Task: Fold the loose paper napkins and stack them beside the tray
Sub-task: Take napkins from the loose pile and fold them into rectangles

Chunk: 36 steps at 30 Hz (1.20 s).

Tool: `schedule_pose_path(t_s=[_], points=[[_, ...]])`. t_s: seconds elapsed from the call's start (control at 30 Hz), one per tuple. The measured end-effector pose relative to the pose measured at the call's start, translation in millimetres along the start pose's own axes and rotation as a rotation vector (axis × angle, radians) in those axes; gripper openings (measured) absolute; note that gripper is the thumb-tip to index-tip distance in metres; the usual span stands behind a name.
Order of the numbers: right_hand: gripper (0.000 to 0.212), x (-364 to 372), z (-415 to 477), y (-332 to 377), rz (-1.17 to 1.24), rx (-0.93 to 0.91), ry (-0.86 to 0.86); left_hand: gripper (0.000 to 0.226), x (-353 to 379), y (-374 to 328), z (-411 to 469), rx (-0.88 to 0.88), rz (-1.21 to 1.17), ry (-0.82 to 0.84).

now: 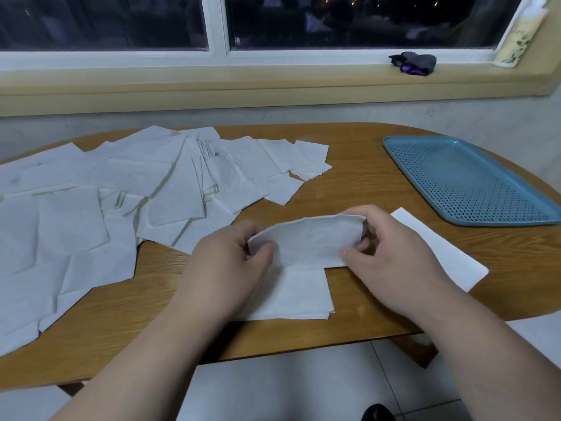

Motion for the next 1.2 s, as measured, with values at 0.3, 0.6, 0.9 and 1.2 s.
schedule_pose_path(t_s=[0.3,0.6,0.9,1.2], points=[[0.039,8,11,-4,-0.341,-0.160,0.023,0.038,0,7,0,0.113,0.169,-0.030],[0.011,8,13,-14,-0.409,-0.180,0.090,0.019,-4,9,-6,0.135,0.129,0.033],[0.012,-15,-6,27,0.241,-0.210,0.035,0.050,-20,-3,-14,0.134,-0.054,-0.020],[0.026,6,-5,44,0.568,-0.031,0.133,0.015,-46,-2,-27,-0.157,-0.486,0.008]])
Point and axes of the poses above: each hand's wrist, its own z-axis towards the middle knuckle, its own x-axis out of the palm, y = z × x, the point moved 1 cm from there along z, towards the middle knuckle, and after that the axes turned 5 degrees about -z, right-handed, at the moved point
